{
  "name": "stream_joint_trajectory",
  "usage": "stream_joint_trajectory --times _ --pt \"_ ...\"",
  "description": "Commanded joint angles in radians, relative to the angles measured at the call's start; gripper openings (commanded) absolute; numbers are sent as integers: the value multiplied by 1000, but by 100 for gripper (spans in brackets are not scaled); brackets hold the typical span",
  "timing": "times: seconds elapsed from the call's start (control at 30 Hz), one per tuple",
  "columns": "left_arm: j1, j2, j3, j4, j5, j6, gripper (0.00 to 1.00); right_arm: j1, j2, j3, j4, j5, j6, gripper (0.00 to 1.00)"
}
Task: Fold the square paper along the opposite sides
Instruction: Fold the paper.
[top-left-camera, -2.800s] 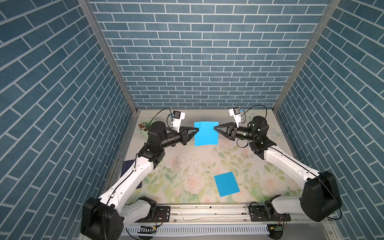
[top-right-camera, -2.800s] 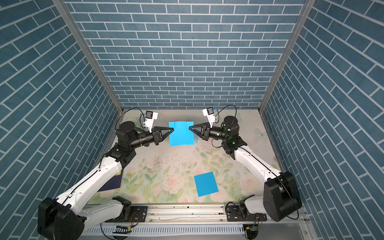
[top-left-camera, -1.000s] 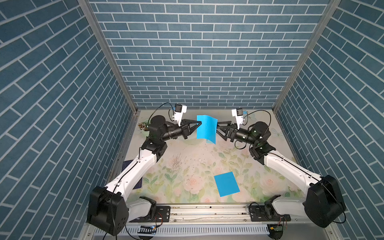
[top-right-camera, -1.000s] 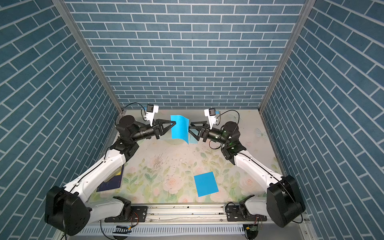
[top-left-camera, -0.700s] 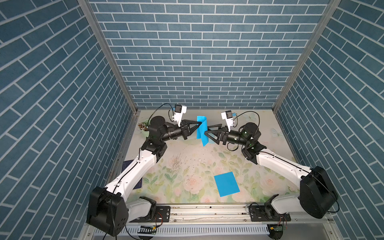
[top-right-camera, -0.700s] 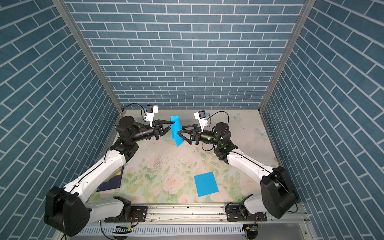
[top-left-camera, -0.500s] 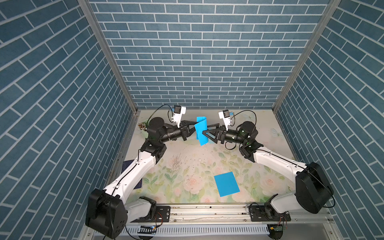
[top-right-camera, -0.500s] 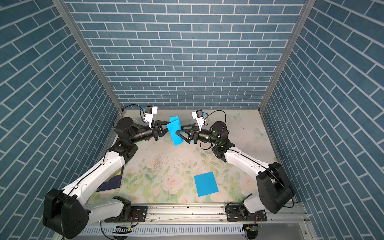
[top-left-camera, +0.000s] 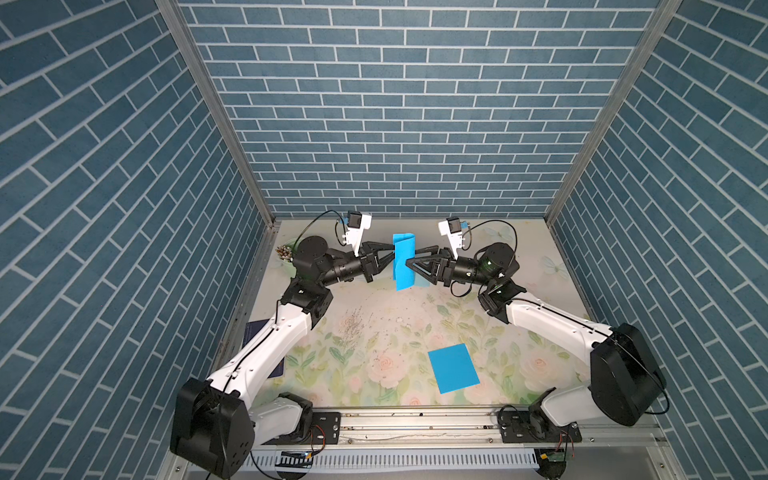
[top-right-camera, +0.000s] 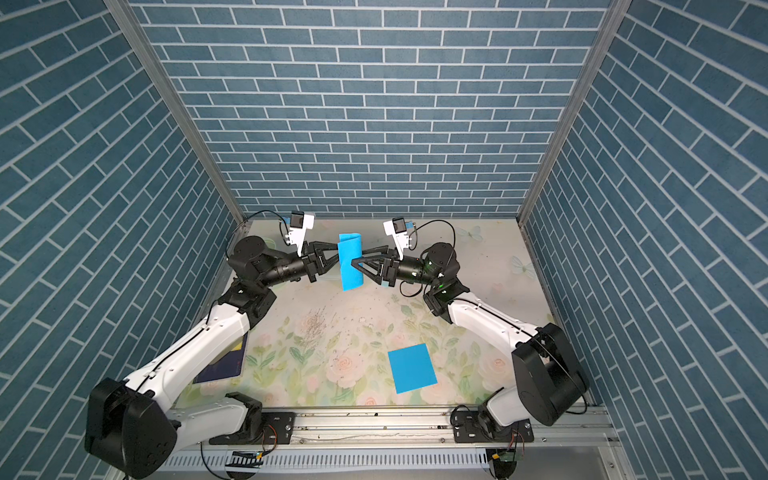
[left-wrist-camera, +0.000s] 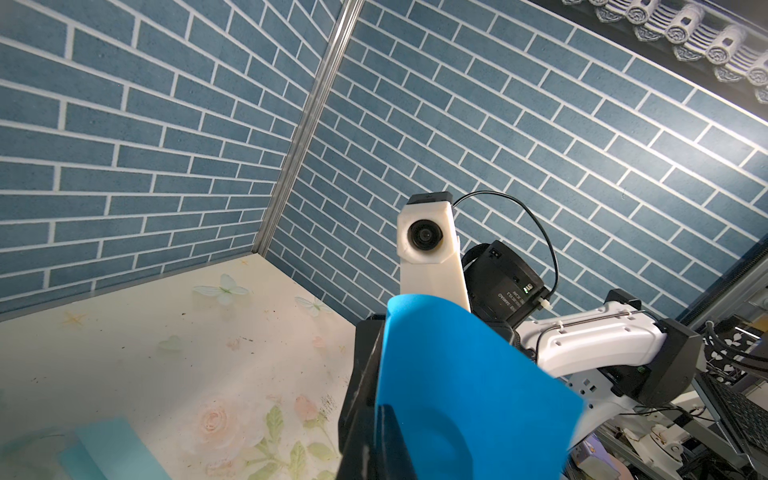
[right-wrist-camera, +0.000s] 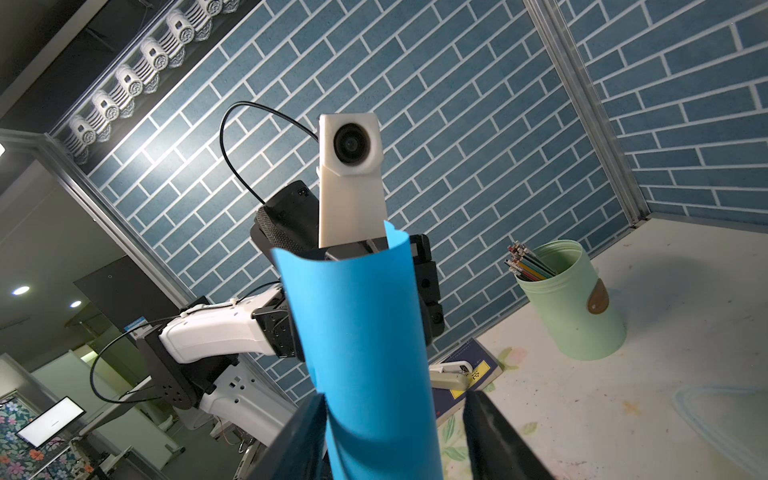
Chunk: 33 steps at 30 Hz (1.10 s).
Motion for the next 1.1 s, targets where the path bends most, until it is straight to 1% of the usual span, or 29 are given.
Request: stream_joint_trajectory --times 0.0,0.1,0.2,0.53,0.67,0.9,1.07 --pt "5 0 1 30 19 -2 0 2 17 36 49 -28 15 52" --pt "5 -5 -1 26 22 0 0 2 20 36 71 -34 29 47" --pt "5 -8 -5 23 22 2 0 -1 22 33 99 -36 42 45" --pt "6 -22 6 -31 5 43 0 -3 15 29 104 -46 48 31" --pt "7 -27 9 -41 1 47 1 -6 9 21 127 -48 56 29" --pt "7 -37 5 -54 -7 48 7 -19 1 1 191 -48 99 27" --pt "7 -67 13 -104 -25 92 18 -30 -8 -6 186 -48 99 25"
